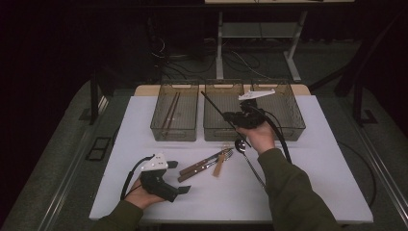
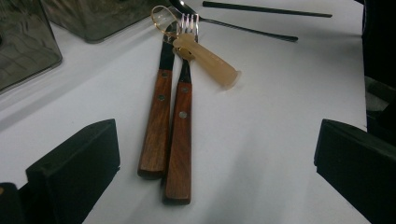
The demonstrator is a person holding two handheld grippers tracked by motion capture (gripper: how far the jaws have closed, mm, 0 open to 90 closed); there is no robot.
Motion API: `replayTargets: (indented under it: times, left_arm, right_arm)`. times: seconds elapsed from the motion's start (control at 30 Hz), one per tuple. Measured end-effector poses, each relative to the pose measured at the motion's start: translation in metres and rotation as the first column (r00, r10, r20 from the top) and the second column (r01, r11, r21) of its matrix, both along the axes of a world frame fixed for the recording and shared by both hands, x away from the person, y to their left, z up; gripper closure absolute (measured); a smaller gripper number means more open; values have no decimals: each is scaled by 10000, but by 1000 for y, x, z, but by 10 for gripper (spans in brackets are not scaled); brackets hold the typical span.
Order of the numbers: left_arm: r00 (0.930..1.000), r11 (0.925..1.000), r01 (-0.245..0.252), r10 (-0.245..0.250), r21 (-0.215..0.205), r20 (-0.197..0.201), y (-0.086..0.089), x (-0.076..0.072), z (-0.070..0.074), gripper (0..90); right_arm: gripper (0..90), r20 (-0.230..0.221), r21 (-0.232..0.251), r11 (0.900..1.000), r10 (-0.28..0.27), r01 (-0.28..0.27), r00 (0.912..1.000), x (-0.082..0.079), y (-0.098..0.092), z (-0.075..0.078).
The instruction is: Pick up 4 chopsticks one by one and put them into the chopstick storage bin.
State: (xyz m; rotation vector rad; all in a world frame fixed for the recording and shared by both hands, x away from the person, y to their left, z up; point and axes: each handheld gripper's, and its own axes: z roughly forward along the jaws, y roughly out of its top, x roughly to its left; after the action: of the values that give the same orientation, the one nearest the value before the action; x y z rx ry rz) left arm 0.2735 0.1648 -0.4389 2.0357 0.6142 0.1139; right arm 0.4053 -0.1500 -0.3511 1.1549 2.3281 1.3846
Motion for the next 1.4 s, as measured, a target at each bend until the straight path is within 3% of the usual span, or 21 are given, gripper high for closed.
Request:
replayTargets:
  times: [0.23, 0.77, 1.13, 1.4]
  left_arm:
    - [10000, 9999, -40, 40, -92, -25, -1, 0, 0, 0]
    - [10000, 10000, 15, -15, -61, 8, 0, 0, 1, 0]
    - [10000, 9998, 46, -45, -167, 71, 0, 0, 1, 0]
    - [9999, 9999, 121, -120, -105, 120, 0, 1, 1, 0]
  right_arm:
    - [860, -68, 108, 9997, -199, 199, 9998, 20, 22, 5]
    - [860, 544, 118, 9989, -469, 464, 9974, 56, 82, 23]
    - [860, 452, -10, 9982, -605, 606, 9971, 79, 125, 14]
    - [860, 373, -39, 9991, -429, 430, 9984, 86, 160, 3]
